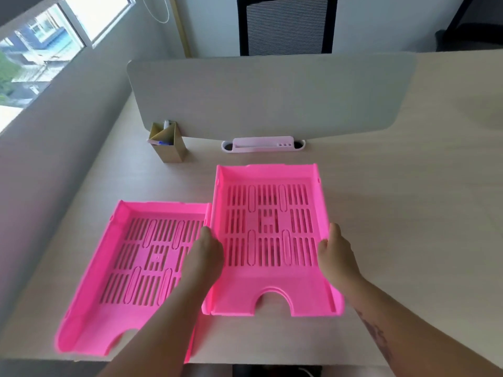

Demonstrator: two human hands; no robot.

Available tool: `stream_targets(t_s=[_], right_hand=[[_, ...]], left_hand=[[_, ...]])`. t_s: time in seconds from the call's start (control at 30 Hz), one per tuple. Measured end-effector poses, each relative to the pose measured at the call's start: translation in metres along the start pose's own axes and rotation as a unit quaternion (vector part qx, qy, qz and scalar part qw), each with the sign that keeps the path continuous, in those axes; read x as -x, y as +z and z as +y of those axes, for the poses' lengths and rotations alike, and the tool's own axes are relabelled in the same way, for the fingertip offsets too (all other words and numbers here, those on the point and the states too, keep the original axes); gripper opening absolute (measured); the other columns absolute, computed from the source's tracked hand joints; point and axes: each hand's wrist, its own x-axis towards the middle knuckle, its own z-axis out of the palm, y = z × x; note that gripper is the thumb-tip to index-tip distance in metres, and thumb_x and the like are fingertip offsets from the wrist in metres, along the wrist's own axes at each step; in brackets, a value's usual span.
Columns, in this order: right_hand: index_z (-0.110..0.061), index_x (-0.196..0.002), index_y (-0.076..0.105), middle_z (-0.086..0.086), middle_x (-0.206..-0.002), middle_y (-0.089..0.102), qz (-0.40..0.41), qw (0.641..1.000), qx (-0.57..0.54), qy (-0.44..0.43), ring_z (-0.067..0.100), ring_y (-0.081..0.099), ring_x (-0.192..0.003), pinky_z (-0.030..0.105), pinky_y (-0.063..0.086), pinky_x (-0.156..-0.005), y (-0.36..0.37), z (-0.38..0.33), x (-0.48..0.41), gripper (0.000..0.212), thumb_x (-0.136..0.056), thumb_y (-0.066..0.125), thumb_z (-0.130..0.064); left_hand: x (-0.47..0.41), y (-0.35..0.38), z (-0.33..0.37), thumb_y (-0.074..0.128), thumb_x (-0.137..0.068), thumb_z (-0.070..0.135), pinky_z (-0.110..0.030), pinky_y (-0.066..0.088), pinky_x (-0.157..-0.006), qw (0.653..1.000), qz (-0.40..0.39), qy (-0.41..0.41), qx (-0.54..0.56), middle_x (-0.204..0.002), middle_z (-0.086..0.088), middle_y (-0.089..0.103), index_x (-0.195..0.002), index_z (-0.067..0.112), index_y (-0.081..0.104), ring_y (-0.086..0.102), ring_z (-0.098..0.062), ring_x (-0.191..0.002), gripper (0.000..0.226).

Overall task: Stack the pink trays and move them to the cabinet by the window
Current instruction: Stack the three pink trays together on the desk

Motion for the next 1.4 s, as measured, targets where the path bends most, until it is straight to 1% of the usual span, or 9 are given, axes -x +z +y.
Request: stream_targets(t_s=[0.27,0.5,0.57,0.63,0.7,0.77,0.93,1.13,1.4], right_hand=[[-0.002,-0.137,0.029,0.005,-0.071,0.050,-0.014,0.999,0.030,0.009,0.015,0.042,-0.044,0.027,0.028,-0.040,-0.010,-0.005,-0.002,0.037,-0.101,0.034,-0.008],[-0.003,-0.139,0.028,0.003,-0.069,0.048,-0.002,1.000,0.019,0.011,0.013,0.041,-0.043,0.026,0.029,-0.038,-0.006,-0.004,-0.005,0.038,-0.102,0.034,-0.008],[-0.004,-0.144,0.024,0.009,-0.081,0.056,-0.015,1.000,0.015,0.020,0.017,0.048,-0.047,0.028,0.035,-0.039,-0.007,-0.004,-0.006,0.045,-0.100,0.035,-0.008],[-0.012,-0.151,0.018,0.018,-0.124,0.057,-0.010,1.000,-0.001,0.005,0.025,0.065,-0.074,0.034,0.053,-0.050,-0.010,-0.008,-0.005,0.059,-0.097,0.043,-0.011],[-0.012,-0.153,0.018,0.016,-0.148,0.041,0.036,0.997,0.030,-0.059,0.032,0.059,-0.118,0.045,0.058,-0.088,-0.012,-0.019,-0.006,0.069,-0.093,0.053,-0.018],[-0.006,-0.151,0.024,0.016,-0.150,0.039,0.070,0.987,0.065,-0.130,0.032,0.043,-0.136,0.048,0.041,-0.110,-0.010,-0.039,-0.004,0.069,-0.091,0.055,-0.021],[0.000,-0.145,0.036,0.017,-0.149,0.043,0.017,0.964,0.059,-0.257,0.030,0.035,-0.141,0.047,0.028,-0.118,0.026,-0.096,0.016,0.059,-0.092,0.052,-0.020],[0.001,-0.143,0.041,0.018,-0.149,0.044,-0.069,0.924,0.031,-0.375,0.030,0.036,-0.140,0.043,0.028,-0.118,0.086,-0.160,0.065,0.055,-0.092,0.050,-0.018],[-0.004,-0.148,0.034,0.013,-0.155,0.035,-0.126,0.925,0.028,-0.357,0.025,0.029,-0.144,0.040,0.027,-0.119,0.133,-0.187,0.122,0.059,-0.093,0.048,-0.019]], left_hand=[[-0.013,0.006,0.005,0.029,-0.102,0.013,-0.035,0.049,-0.047,0.999,-0.015,0.023,0.022,-0.072,-0.004,0.052,-0.105,0.001,0.044,0.054,-0.020,-0.054,0.019],[-0.008,0.008,0.003,0.026,-0.104,0.016,-0.024,0.038,-0.039,0.998,-0.009,0.035,0.041,-0.075,-0.004,0.055,-0.103,0.006,0.041,0.052,-0.012,-0.052,0.017],[-0.006,0.005,0.002,0.030,-0.104,0.017,-0.022,0.040,-0.042,0.997,-0.014,0.049,0.052,-0.087,-0.011,0.061,-0.104,0.007,0.042,0.053,-0.011,-0.054,0.016],[-0.004,-0.002,-0.001,0.037,-0.103,0.025,-0.022,0.044,-0.048,0.996,-0.010,0.069,0.057,-0.098,-0.013,0.064,-0.114,0.004,0.046,0.057,-0.013,-0.061,0.026],[-0.002,-0.011,-0.006,0.043,-0.100,0.036,-0.031,0.054,-0.063,0.994,0.015,0.085,0.065,-0.112,-0.014,0.068,-0.123,0.006,0.049,0.065,-0.022,-0.078,0.038],[0.002,-0.021,-0.014,0.047,-0.098,0.038,-0.038,0.055,-0.079,0.993,0.052,0.085,0.067,-0.120,-0.014,0.067,-0.123,0.008,0.052,0.067,-0.027,-0.097,0.040],[0.019,-0.050,-0.057,0.053,-0.095,0.033,-0.045,0.054,-0.089,0.987,0.147,0.061,0.023,-0.123,-0.013,0.066,-0.121,0.011,0.054,0.064,-0.028,-0.107,0.034],[0.054,-0.106,-0.136,0.055,-0.093,0.030,-0.042,0.054,-0.076,0.977,0.196,-0.030,-0.075,-0.116,-0.015,0.067,-0.125,0.014,0.053,0.065,-0.030,-0.094,0.036],[0.064,-0.140,-0.224,0.058,-0.092,0.029,-0.046,0.045,-0.101,0.974,0.194,-0.097,-0.060,-0.136,-0.014,0.057,-0.137,0.009,0.047,0.055,-0.032,-0.122,0.051]])
